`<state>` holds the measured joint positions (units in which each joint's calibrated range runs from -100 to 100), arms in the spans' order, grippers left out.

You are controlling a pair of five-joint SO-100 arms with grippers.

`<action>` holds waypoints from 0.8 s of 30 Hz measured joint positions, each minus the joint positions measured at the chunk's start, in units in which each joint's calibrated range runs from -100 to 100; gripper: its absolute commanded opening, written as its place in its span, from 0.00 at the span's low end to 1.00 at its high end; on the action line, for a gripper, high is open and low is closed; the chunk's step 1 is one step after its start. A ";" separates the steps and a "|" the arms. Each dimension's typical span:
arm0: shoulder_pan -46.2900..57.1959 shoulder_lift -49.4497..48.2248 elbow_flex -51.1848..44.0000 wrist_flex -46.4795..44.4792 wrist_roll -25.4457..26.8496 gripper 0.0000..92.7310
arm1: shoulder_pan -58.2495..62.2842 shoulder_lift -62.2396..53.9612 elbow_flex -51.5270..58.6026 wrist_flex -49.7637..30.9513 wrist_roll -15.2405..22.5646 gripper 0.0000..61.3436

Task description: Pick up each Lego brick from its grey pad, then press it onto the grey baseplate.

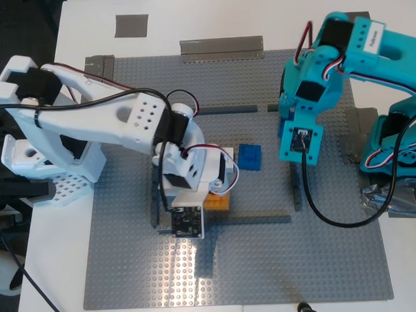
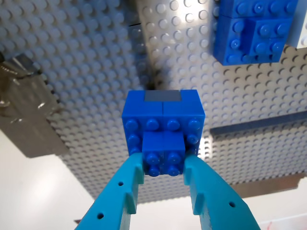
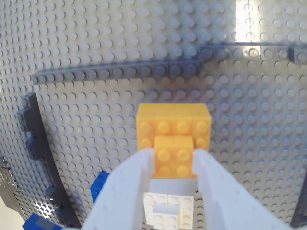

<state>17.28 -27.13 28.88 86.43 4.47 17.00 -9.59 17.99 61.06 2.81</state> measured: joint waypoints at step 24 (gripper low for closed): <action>-2.74 1.10 0.00 -0.78 -1.15 0.00 | -8.00 -6.13 9.96 9.90 -1.47 0.00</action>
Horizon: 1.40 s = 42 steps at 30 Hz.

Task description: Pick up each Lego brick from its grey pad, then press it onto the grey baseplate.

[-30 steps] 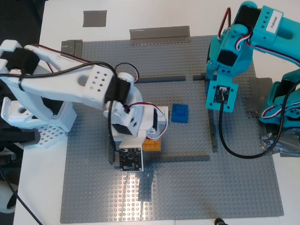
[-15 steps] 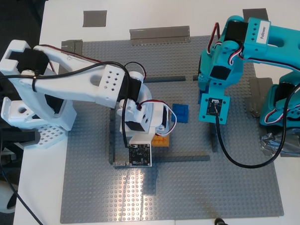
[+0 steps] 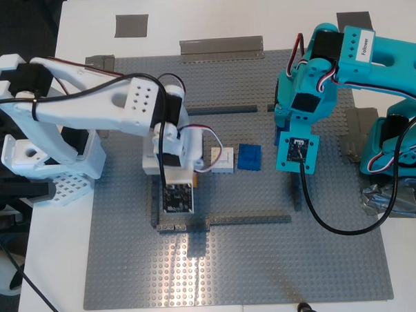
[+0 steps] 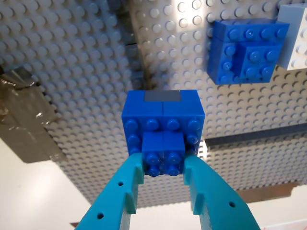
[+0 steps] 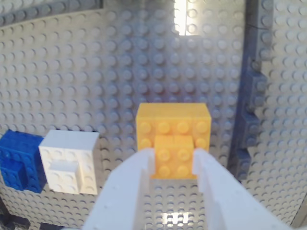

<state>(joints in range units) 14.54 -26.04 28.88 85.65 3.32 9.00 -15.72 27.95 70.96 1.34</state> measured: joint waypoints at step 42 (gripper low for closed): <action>-5.18 7.35 0.00 -6.00 -2.77 0.00 | -9.36 3.20 1.16 -7.72 -2.83 0.00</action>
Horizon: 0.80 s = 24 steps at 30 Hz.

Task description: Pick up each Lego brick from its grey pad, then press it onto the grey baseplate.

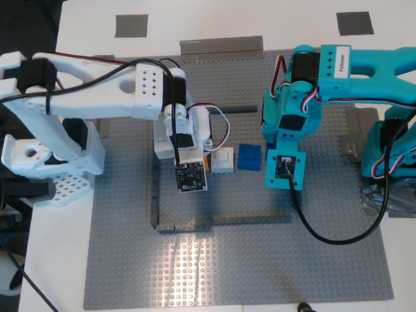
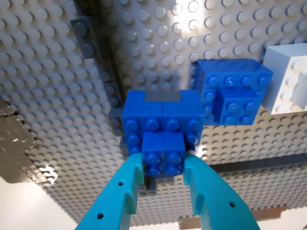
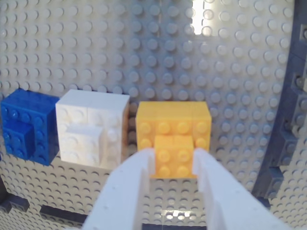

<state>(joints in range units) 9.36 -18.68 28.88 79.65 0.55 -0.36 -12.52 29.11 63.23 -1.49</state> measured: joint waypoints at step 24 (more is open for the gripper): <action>-2.59 0.17 0.68 -2.09 -0.89 0.00 | 0.18 0.43 1.26 -0.80 1.42 0.00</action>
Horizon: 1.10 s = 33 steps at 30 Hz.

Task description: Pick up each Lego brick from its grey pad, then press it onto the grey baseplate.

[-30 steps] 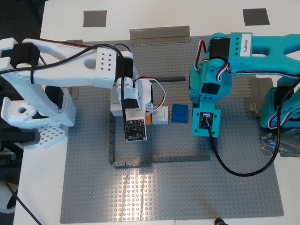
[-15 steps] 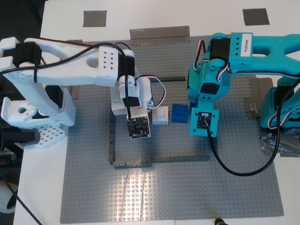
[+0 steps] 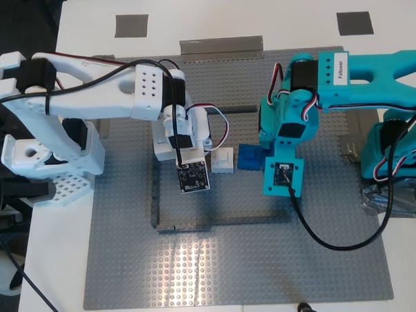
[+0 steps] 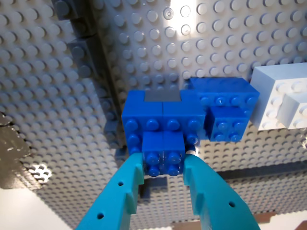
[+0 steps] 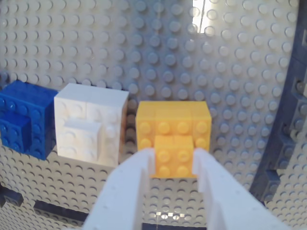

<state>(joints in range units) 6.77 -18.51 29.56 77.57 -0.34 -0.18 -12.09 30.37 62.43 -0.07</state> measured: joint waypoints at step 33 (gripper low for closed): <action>1.26 5.49 0.29 -1.91 -0.05 0.03 | 1.36 0.35 -4.45 0.48 -3.37 0.00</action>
<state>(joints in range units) 8.03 -13.02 29.85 75.65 -0.39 1.18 -11.74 25.92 62.91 -3.44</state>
